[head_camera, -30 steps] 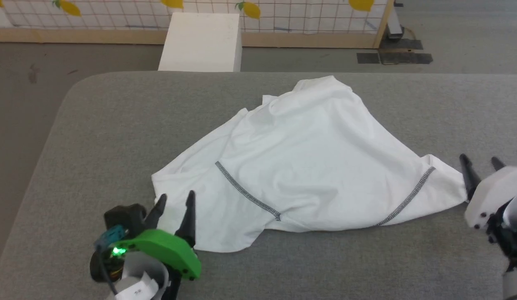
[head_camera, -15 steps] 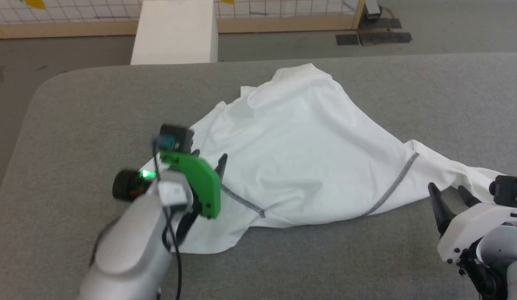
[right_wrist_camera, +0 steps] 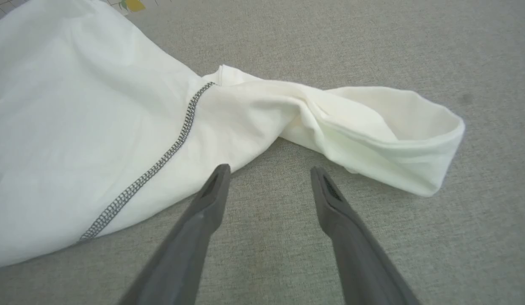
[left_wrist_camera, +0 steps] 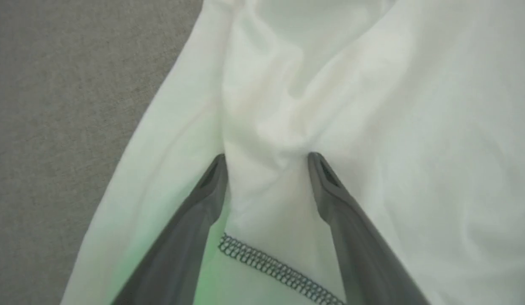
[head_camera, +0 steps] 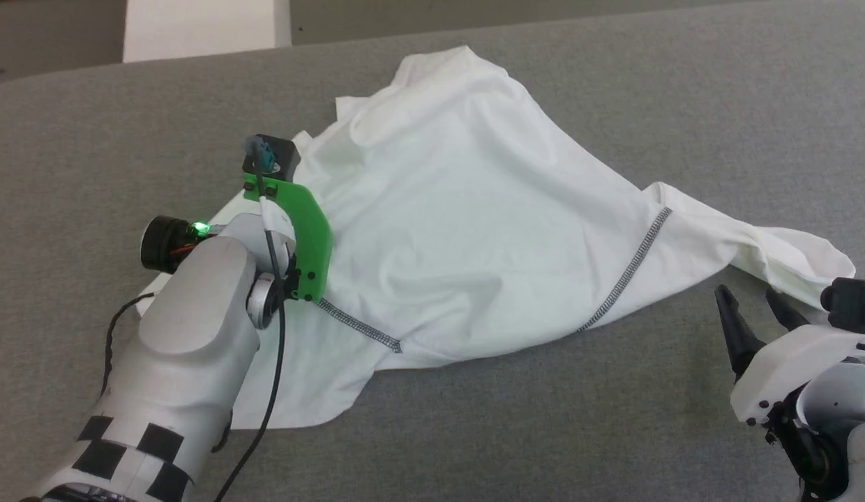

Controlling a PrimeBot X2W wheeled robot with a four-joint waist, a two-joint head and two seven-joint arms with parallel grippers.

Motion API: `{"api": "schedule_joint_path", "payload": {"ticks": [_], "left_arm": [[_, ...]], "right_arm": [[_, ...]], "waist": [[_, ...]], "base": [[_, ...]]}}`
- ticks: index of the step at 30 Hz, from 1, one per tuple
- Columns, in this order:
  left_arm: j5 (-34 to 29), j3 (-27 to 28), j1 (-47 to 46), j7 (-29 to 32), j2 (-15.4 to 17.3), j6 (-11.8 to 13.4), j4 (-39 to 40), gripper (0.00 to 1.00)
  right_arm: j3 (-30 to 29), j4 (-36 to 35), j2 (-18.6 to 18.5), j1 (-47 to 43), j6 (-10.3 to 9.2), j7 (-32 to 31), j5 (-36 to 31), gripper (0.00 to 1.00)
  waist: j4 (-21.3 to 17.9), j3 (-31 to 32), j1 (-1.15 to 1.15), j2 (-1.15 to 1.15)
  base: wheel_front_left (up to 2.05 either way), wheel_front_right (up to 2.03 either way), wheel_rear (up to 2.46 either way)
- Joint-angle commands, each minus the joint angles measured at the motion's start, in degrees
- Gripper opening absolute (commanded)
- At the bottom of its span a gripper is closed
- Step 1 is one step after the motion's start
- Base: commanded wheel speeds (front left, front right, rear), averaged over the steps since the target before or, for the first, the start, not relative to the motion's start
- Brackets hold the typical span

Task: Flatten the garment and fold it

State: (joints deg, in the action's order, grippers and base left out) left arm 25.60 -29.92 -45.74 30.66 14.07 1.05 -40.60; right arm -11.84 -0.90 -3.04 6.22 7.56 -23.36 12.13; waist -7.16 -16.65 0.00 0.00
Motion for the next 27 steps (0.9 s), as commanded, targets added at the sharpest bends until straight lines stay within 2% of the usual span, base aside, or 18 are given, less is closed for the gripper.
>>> {"api": "schedule_joint_path", "payload": {"ticks": [1, 2, 8, 14, 20, 21, 22, 27], "left_arm": [[-0.87, -0.32, -1.05, -0.55, 0.08, -0.47, -0.87, 0.33], [-1.07, -0.49, -1.34, -1.03, 0.13, -0.57, -1.60, 0.00], [-2.68, -0.28, -4.16, -5.96, 1.84, 0.39, -4.04, 0.00], [-6.17, -0.67, -9.65, -12.05, 5.52, 1.37, -3.97, 0.00], [-6.45, -0.45, -12.51, -16.24, 5.67, 1.30, -5.33, 0.00], [-5.89, -0.21, -12.31, -16.49, 5.16, 1.29, -5.97, 0.23], [-5.43, 0.00, -12.18, -17.01, 4.82, 1.10, -6.47, 1.00], [-1.10, 2.84, -10.47, -21.21, 3.12, -0.44, -7.94, 1.00]], "right_arm": [[-0.07, 0.03, 0.13, 1.09, -0.08, 0.55, 0.10, 1.00], [-0.11, 0.14, 0.14, 1.16, -0.08, 0.68, 0.07, 1.00], [0.81, 0.70, 0.15, 1.79, -0.08, 1.05, 0.30, 1.00], [1.99, 0.18, 0.15, 2.70, -0.08, 1.12, 0.20, 1.00], [1.98, -0.27, 0.15, 2.60, -0.08, 1.06, -0.12, 1.00], [1.89, -0.26, 0.15, 2.48, -0.08, 1.07, -0.20, 1.00], [1.85, -0.22, 0.15, 2.34, -0.08, 1.06, -0.28, 1.00], [2.20, -0.17, 0.16, 1.83, -0.08, 0.76, -0.64, 1.00]], "waist": [[-1.65, -2.02, 0.00, 0.00], [-1.62, -2.16, 0.00, 0.00], [-1.33, -2.83, 0.00, 0.00], [-1.57, -5.06, 0.00, 0.00], [-1.47, -6.27, 0.00, 0.00], [-1.30, -6.17, 0.00, 0.00], [-1.08, -5.97, 0.00, 0.00], [0.51, -3.61, 0.00, 0.00]], "base": [[0.00, 0.00, 0.00], [0.00, 0.00, 0.00], [0.00, 0.00, 0.00], [0.00, 0.00, 0.00], [0.00, 0.00, 0.00], [0.00, 0.00, 0.00], [0.00, 0.00, 0.00], [0.00, 0.00, 0.00]]}}
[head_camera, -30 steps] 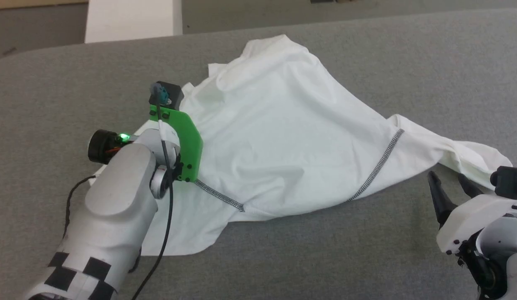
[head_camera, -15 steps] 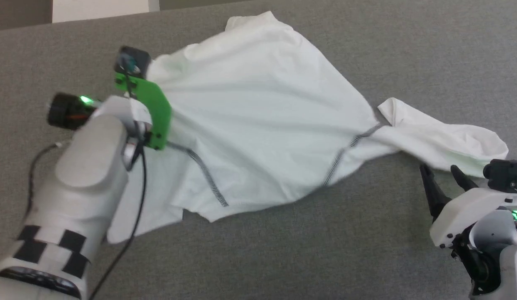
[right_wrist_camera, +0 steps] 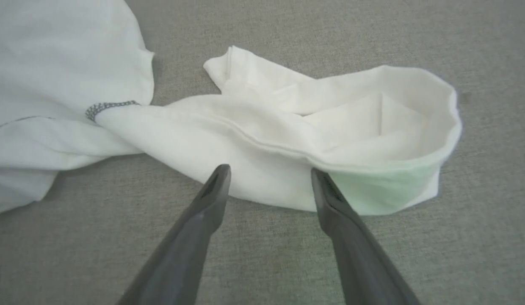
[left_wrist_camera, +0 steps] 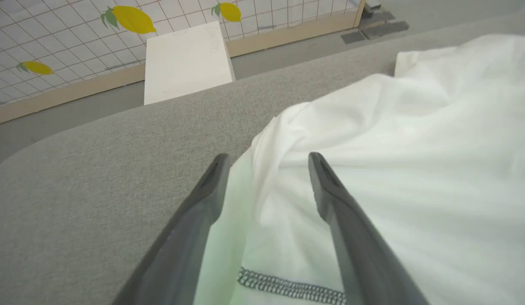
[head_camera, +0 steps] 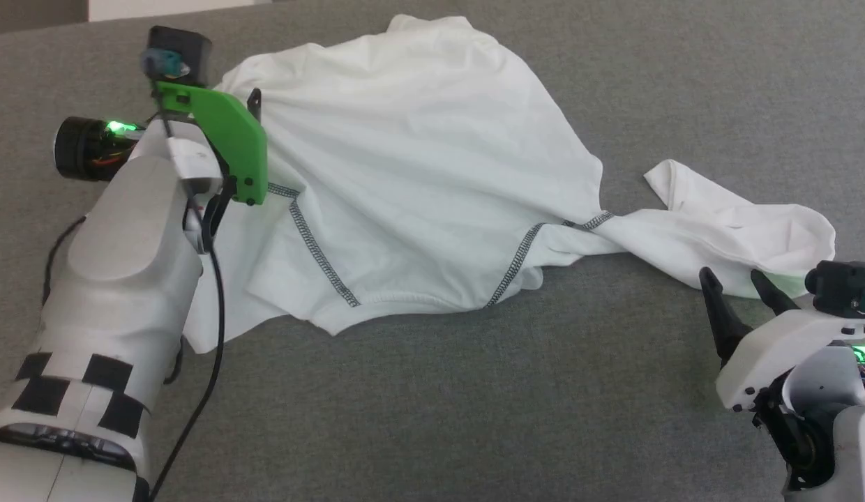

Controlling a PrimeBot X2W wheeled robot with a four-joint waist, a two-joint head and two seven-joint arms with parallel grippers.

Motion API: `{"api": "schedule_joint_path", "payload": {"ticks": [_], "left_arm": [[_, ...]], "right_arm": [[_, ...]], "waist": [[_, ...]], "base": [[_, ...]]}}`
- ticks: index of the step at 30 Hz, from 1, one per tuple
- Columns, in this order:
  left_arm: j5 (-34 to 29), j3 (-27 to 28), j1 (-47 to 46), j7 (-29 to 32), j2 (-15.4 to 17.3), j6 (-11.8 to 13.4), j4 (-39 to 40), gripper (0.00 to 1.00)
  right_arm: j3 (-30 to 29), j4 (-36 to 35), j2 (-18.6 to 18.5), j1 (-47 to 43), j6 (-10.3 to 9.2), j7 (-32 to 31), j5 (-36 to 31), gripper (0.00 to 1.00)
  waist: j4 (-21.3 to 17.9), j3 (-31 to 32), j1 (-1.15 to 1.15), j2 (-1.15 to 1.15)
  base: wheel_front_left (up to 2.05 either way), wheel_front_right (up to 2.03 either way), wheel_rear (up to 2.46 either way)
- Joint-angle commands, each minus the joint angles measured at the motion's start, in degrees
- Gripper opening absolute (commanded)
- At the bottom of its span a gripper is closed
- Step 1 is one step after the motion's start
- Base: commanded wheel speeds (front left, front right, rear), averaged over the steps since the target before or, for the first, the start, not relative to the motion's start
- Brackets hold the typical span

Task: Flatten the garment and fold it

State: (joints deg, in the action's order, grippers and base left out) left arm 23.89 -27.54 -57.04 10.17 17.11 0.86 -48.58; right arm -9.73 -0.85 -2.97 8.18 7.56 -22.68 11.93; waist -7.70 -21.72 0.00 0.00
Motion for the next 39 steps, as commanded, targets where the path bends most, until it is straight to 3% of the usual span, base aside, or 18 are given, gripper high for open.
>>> {"api": "schedule_joint_path", "payload": {"ticks": [1, 6, 9, 12, 20, 25, 29, 34, 35, 36, 37, 39], "left_arm": [[1.86, 1.71, 1.34, -2.45, -0.04, -0.31, 0.46, 1.00], [7.14, 8.17, 7.57, -14.67, 0.58, 0.15, 5.65, 1.00], [8.43, 10.84, 14.30, -21.34, 1.06, 1.87, 10.59, 1.00], [8.58, 12.77, 22.75, -24.13, 0.99, 4.41, 17.66, 1.00], [9.26, 17.27, 41.32, -25.08, -1.23, 10.15, 35.38, 1.00], [9.75, 17.20, 45.31, -25.06, -2.55, 11.29, 40.86, 1.00], [9.79, 16.75, 46.66, -24.57, -2.48, 11.58, 42.69, 1.00], [9.97, 16.27, 46.96, -24.21, -2.64, 11.62, 43.62, 1.00], [9.99, 16.09, 46.84, -24.20, -2.79, 11.58, 43.74, 1.00], [9.96, 15.91, 46.70, -24.19, -2.89, 11.55, 43.80, 1.00], [9.95, 15.63, 46.51, -24.15, -3.04, 11.44, 43.82, 1.00], [9.90, 15.17, 46.07, -24.09, -3.28, 11.25, 43.79, 1.00]], "right_arm": [[0.24, -0.25, 0.09, -0.28, -0.08, -0.03, -0.58, 1.00], [1.10, -0.40, 0.09, -1.13, -0.08, -0.44, -0.64, 1.00], [1.58, -0.35, 0.09, -1.42, -0.08, -0.95, -0.58, 1.00], [2.21, 0.01, -0.34, -0.72, -0.08, -2.28, -0.72, 1.00], [5.86, 8.53, -4.25, 10.86, -0.08, -7.92, -0.14, 1.00], [11.39, 18.26, -9.87, 17.82, -0.08, -18.04, -2.38, 1.00], [16.83, 21.00, -13.13, 20.47, -0.08, -26.52, -1.13, 1.00], [19.37, 21.86, -15.47, 21.08, -0.08, -28.35, 0.24, 1.00], [19.51, 22.13, -15.65, 21.14, -0.08, -28.35, 0.53, 0.37], [19.57, 22.27, -15.79, 21.26, -0.08, -28.15, 0.67, 0.12], [20.00, 22.38, -16.15, 21.43, -0.08, -27.95, 0.61, 0.00], [20.43, 22.50, -17.02, 22.01, -0.08, -27.75, 0.65, 0.00]], "waist": [[1.35, 2.03, 0.00, 0.00], [3.08, 5.63, 0.00, 0.00], [4.11, 7.30, 0.00, 0.00], [5.58, 8.33, 0.00, 0.00], [9.44, 7.61, 0.00, 0.00], [13.05, 6.22, 0.00, 0.00], [14.20, 5.52, 0.00, 0.00], [14.87, 4.81, 0.00, 0.00], [15.05, 4.55, 0.00, 0.00], [15.20, 4.35, 0.00, 0.00], [15.39, 4.11, 0.00, 0.00], [15.77, 3.53, 0.00, 0.00]], "base": [[0.00, 0.00, 0.00], [0.00, 0.00, 0.00], [0.00, 0.00, 0.00], [0.00, 0.00, 0.00], [0.00, 0.00, 0.00], [0.00, 0.00, 0.00], [0.00, 0.00, 0.00], [0.00, 0.00, 0.00], [0.00, 0.00, 0.00], [0.00, 0.00, 0.00], [0.00, 0.00, 0.00], [0.00, 0.00, 0.00]]}}
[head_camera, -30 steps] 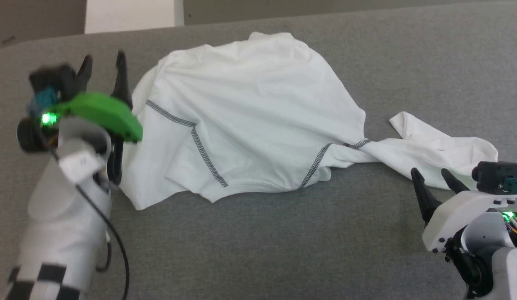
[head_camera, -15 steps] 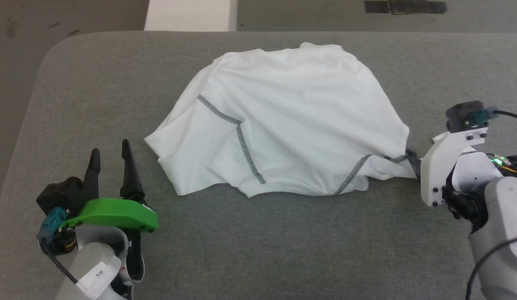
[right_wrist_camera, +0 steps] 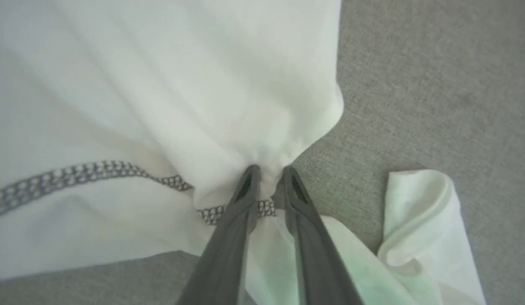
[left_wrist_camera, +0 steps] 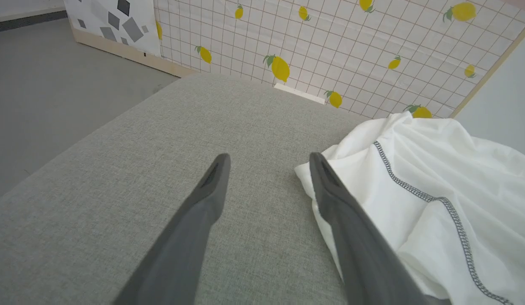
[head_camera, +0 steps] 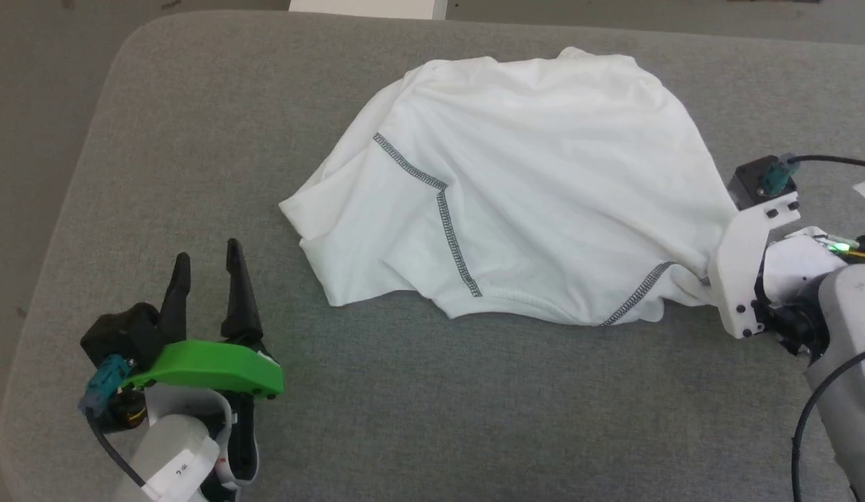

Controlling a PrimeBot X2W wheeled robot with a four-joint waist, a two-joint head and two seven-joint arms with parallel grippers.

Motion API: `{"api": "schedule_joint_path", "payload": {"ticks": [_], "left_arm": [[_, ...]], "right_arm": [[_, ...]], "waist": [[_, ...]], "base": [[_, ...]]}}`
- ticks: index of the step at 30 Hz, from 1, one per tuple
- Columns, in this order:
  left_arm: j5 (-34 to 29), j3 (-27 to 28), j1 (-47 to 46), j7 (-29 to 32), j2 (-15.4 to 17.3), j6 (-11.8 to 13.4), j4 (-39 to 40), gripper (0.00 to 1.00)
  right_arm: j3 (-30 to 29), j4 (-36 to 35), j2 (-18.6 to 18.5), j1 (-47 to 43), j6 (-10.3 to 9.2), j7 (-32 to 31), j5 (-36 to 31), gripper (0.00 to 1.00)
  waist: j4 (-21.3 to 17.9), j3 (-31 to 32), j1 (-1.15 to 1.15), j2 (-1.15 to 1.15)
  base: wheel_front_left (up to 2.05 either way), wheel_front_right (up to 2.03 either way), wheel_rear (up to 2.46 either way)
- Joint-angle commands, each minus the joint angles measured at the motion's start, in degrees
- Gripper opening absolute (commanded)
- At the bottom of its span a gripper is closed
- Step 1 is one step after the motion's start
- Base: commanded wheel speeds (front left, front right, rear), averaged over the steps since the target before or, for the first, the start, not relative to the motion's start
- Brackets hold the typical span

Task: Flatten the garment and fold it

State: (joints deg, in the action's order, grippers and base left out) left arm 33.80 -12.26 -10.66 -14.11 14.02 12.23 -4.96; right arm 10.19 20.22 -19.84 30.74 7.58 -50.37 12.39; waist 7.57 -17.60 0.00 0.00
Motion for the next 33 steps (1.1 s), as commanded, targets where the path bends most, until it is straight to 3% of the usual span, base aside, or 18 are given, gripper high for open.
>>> {"api": "schedule_joint_path", "payload": {"ticks": [1, 3, 4, 12, 22, 23, 28, 33], "left_arm": [[-0.06, -0.31, -0.54, 0.19, -0.31, -0.21, 0.14, 1.00], [-0.17, -0.72, -0.97, 0.15, -0.52, -0.46, -0.04, 1.00], [-0.37, -1.70, -2.37, 0.07, -1.06, -1.19, -0.52, 1.00], [-0.62, -2.87, -4.72, -0.21, -2.34, -2.21, -1.74, 1.00], [-0.57, -2.93, -6.48, -0.56, -3.53, -3.27, -4.40, 1.00], [-0.62, -2.90, -6.47, -0.59, -3.54, -3.36, -4.74, 1.00], [-0.74, -3.03, -5.98, -0.58, -3.16, -3.71, -5.96, 1.00], [-0.88, -3.01, -4.17, 0.33, -1.62, -3.39, -6.26, 1.00]], "right_arm": [[0.41, 1.48, -0.56, -0.15, -0.09, 0.10, 0.16, 0.00], [0.25, 1.74, -1.58, 1.06, -0.09, 0.76, -0.33, 0.00], [-0.95, 2.93, -4.15, 5.65, -0.09, 2.93, -2.91, 0.00], [-1.87, 5.57, -7.11, 14.84, -0.09, 9.06, -8.92, 0.00], [-3.16, 12.26, -5.60, 21.09, -0.09, 23.28, -15.21, 0.00], [-4.21, 13.74, -4.74, 21.26, -0.09, 23.47, -15.36, 1.00], [-6.67, 16.23, -1.42, 21.29, -0.09, 26.80, -14.39, 1.00], [-11.19, 14.11, 1.61, 17.03, -0.09, 34.28, -9.28, 1.00]], "waist": [[0.72, -0.87, 0.00, 0.00], [1.16, -1.33, 0.00, 0.00], [3.03, -3.09, 0.00, 0.00], [6.69, -6.54, 0.00, 0.00], [7.68, -7.20, 0.00, 0.00], [7.40, -6.65, 0.00, 0.00], [5.94, -2.93, 0.00, 0.00], [3.62, 3.42, 0.00, 0.00]], "base": [[0.00, 0.00, 0.00], [0.00, 0.00, 0.00], [0.00, 0.00, 0.00], [0.00, 0.00, 0.00], [0.00, 0.00, 0.00], [0.00, 0.00, 0.00], [0.00, 0.00, 0.00], [0.00, 0.00, 0.00]]}}
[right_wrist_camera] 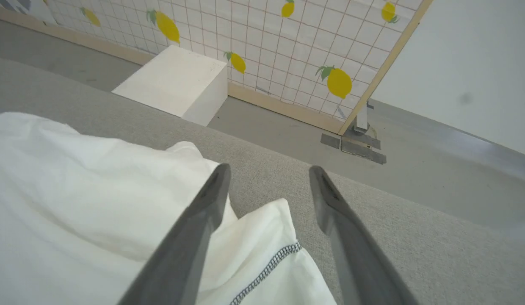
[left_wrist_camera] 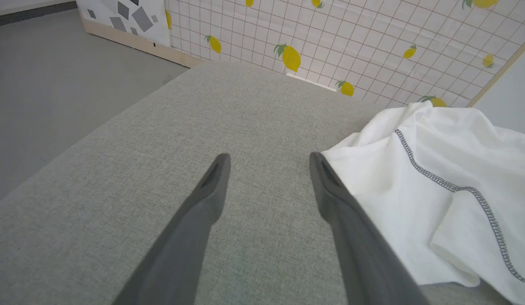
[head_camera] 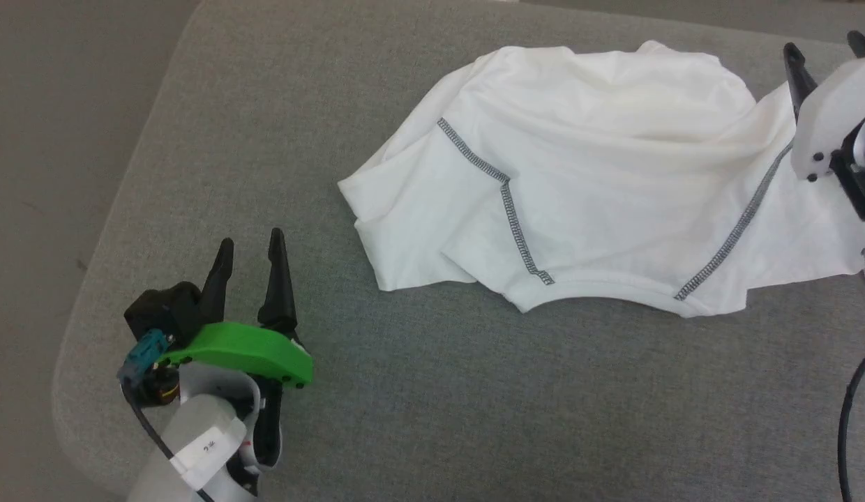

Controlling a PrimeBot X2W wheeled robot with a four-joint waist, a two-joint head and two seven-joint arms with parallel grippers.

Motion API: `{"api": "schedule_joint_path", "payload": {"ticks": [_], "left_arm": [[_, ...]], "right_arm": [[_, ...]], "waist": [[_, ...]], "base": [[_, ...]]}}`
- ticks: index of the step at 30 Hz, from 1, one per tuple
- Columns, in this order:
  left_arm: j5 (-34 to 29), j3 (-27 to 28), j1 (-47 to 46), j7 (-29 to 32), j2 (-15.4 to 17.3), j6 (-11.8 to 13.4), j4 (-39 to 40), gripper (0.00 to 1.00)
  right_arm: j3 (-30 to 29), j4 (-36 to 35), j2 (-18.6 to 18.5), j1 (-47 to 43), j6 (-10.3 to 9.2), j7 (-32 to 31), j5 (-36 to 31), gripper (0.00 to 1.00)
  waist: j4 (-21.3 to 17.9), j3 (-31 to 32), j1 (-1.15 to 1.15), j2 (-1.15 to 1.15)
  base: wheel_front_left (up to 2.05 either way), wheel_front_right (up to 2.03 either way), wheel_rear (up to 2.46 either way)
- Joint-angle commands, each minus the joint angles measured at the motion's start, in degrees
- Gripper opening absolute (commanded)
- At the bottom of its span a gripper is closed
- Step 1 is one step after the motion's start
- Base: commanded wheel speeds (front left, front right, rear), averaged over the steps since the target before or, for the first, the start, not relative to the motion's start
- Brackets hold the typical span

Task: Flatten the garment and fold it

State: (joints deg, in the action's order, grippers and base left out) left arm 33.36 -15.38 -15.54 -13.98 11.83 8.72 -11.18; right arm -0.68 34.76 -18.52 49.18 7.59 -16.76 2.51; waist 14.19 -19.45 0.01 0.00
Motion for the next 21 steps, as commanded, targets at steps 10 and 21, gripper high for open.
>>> {"api": "schedule_joint_path", "payload": {"ticks": [10, 21], "left_arm": [[0.30, 0.50, 7.31, 2.90, 2.60, 2.24, 3.50, 1.00], [3.10, -0.05, 11.32, 8.23, 2.10, 4.15, 5.77, 1.00]], "right_arm": [[-9.07, -14.97, 6.90, -24.89, -0.10, 8.71, 8.77, 1.00], [-15.07, -26.90, 14.50, -43.34, -0.10, 5.38, 10.21, 1.00]], "waist": [[-7.93, 13.90, -0.01, 0.00], [-11.34, 15.63, -0.01, 0.00]], "base": [[0.00, 0.00, 0.00], [0.00, 0.00, 0.00]]}}
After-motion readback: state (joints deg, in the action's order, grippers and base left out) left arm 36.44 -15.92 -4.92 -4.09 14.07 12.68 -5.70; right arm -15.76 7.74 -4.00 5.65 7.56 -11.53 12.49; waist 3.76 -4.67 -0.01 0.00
